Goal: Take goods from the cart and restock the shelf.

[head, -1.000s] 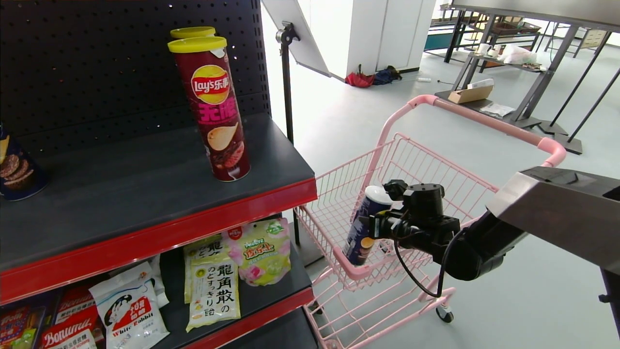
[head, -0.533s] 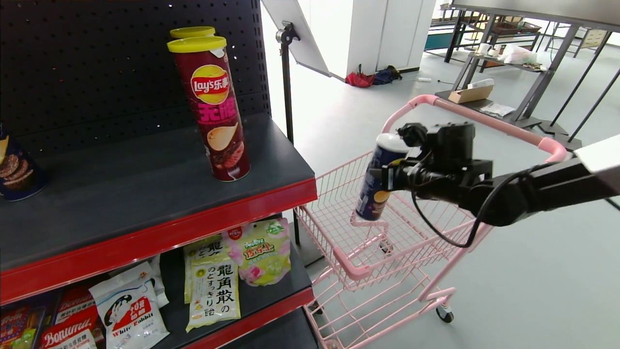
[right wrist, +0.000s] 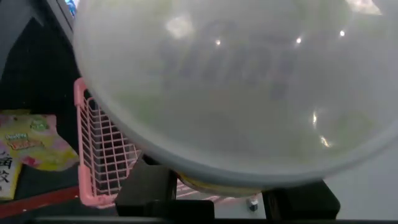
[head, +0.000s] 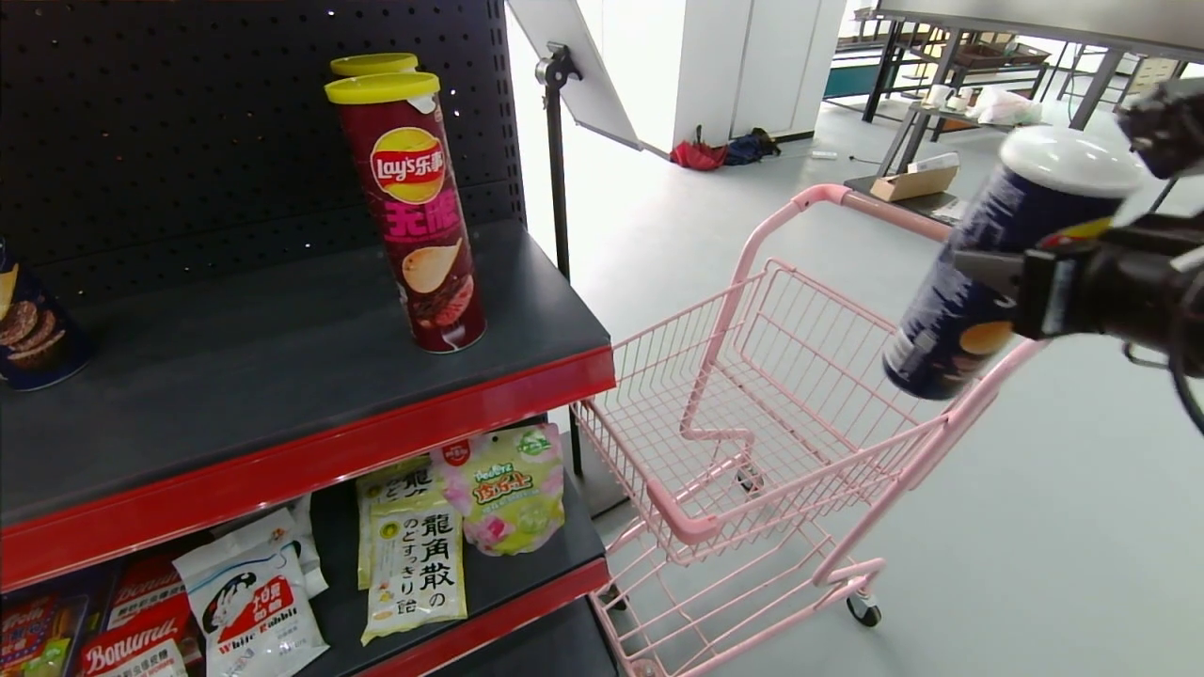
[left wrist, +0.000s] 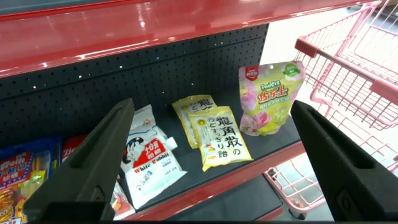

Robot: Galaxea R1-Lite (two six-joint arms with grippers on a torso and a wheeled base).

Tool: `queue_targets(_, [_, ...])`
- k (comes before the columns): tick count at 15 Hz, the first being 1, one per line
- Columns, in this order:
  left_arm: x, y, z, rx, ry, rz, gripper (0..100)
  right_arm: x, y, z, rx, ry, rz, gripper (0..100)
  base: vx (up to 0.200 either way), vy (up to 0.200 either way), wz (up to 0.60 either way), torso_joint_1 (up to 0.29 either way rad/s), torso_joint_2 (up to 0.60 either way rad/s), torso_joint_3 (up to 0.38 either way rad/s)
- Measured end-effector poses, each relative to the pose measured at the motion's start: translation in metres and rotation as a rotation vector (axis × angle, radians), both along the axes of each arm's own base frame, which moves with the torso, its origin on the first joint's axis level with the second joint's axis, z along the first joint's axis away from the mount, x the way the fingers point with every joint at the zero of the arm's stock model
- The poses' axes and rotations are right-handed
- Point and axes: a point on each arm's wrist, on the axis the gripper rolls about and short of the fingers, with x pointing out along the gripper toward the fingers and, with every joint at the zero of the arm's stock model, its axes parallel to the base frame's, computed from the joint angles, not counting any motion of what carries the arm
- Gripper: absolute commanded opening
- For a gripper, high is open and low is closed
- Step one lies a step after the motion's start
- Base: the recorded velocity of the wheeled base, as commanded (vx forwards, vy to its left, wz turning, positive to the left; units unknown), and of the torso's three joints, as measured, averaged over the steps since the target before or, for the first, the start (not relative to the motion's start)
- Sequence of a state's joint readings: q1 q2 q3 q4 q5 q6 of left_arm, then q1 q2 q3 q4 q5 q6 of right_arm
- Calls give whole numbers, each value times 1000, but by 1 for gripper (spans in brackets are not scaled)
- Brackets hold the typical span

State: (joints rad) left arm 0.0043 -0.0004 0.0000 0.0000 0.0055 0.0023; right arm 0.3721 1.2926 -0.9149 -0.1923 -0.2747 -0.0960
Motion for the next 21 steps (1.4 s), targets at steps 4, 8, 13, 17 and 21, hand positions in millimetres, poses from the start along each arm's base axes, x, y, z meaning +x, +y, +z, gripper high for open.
queue_targets(4, [0,0,0,0,0,0,100,-91,-46,-39,-60,51,-96,0,0,0,0,0,0,0])
queue_targets(8, [0,0,0,0,0,0,100,-146,-65,-55,-77,87,-155,0,0,0,0,0,0,0])
queue_targets(13, [0,0,0,0,0,0,100,-162,-70,-56,-60,31,-185,0,0,0,0,32,-88,-58])
queue_targets(17, [0,0,0,1,0,0,100,-164,-70,-61,-60,34,-182,0,0,0,0,182,-508,-322])
queue_targets(21, [0,0,0,1,0,0,100,-164,-70,-63,-62,42,-178,0,0,0,0,218,-537,-334])
